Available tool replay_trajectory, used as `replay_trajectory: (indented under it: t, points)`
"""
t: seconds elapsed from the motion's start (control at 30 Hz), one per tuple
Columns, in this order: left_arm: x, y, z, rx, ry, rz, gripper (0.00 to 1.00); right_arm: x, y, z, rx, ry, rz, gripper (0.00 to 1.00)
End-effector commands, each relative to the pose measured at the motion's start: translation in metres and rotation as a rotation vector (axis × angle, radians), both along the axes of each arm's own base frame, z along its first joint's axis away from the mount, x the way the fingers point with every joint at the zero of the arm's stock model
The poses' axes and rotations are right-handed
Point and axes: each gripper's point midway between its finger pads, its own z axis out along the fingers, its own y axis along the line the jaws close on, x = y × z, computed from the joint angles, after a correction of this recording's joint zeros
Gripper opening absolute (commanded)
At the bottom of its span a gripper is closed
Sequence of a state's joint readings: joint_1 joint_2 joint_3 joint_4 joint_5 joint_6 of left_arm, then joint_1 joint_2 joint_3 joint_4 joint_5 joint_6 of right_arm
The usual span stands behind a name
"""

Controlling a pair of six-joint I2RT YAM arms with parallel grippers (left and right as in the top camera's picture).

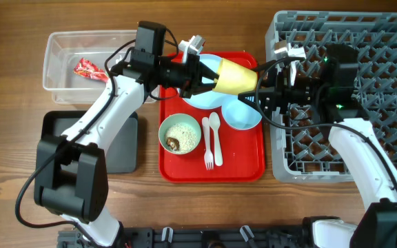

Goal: Sort waste into correct bins and load items into the dishwasher rack
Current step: 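Hand the yellow cup from the left gripper to the right gripper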

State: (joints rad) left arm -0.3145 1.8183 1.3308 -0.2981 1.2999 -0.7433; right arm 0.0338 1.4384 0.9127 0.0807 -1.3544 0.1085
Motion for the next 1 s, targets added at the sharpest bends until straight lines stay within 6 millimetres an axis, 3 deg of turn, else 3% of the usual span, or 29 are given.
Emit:
replay_trajectory:
  t: [0.0, 0.23, 0.53, 0.9, 0.97]
  points:
    - [-0.005, -0.003, 0.006, -0.032, 0.027, -0.032, 0.04, -0.008, 0.003, 0.008, 0.032, -0.002, 0.067, 0.95]
    - [-0.012, -0.011, 0.010, -0.044, 0.033, -0.063, 0.04, -0.001, 0.002, 0.005, 0.019, 0.038, 0.022, 0.91]
    - [-0.014, -0.014, 0.010, -0.046, 0.025, -0.071, 0.04, 0.001, 0.001, 0.005, 0.015, 0.030, 0.011, 0.73]
    - [-0.014, -0.014, 0.010, -0.046, 0.025, -0.071, 0.04, 0.008, 0.000, 0.002, -0.002, 0.029, -0.028, 0.61]
    - [-0.013, -0.014, 0.009, -0.041, 0.018, -0.065, 0.10, 0.008, 0.000, 0.002, -0.003, 0.029, -0.030, 0.57]
